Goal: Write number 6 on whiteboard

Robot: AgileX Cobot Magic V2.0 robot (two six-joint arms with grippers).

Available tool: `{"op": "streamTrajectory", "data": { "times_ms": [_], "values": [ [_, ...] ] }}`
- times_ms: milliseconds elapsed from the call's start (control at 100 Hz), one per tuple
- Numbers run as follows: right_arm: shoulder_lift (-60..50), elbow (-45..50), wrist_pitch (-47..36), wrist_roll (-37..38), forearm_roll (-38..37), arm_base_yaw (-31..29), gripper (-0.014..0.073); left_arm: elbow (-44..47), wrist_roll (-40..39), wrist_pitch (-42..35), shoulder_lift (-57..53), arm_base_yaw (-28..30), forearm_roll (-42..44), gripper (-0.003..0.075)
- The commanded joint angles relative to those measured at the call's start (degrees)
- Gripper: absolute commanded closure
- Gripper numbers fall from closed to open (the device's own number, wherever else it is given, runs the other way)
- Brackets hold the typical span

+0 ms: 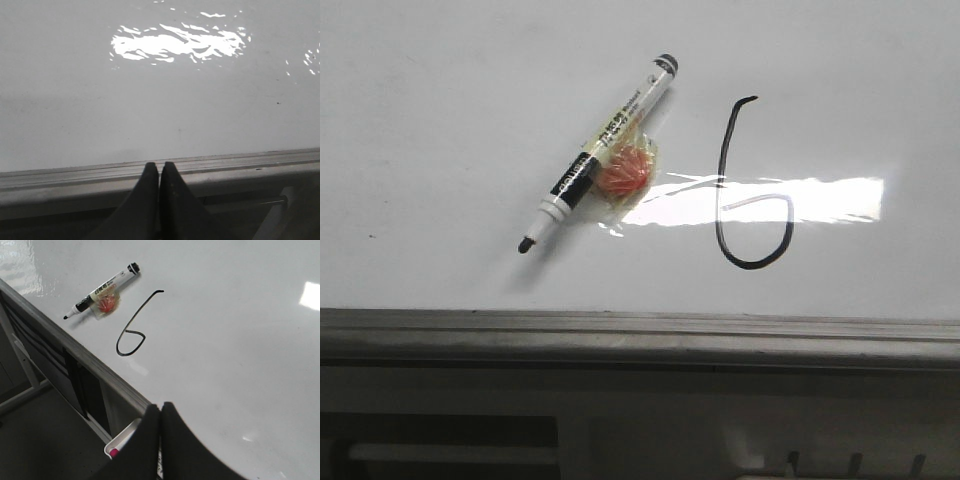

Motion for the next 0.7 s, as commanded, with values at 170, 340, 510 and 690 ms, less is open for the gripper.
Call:
{"op": "streamTrajectory", "data": {
  "times_ms": [170, 340, 510, 690],
  "values": [
    [1.06, 3.65, -9.65, 8.69, -5.45, -5.92, 0.0636, 2.53, -0.63, -2.08, -1.73, -0.03, -0.16, 0.0739],
    [1.06, 11.79, -32.36, 8.89, -14.40, -18.07, 0.0636, 2.53, -0.63, -2.08, -1.73, -0.03, -0.16, 0.0739],
    [1.06, 20.33, -49.08, 8.59, 0.23, -33.54, 0.0640, 2.53, -0.63, -2.08, -1.73, -0.03, -0.16, 0.0739],
    [1.06, 30.04, -61.51, 5.92, 4.48, -46.19, 0.0640, 2.53, -0.63, -2.08, -1.73, -0.03, -0.16, 0.0739]
  ]
}}
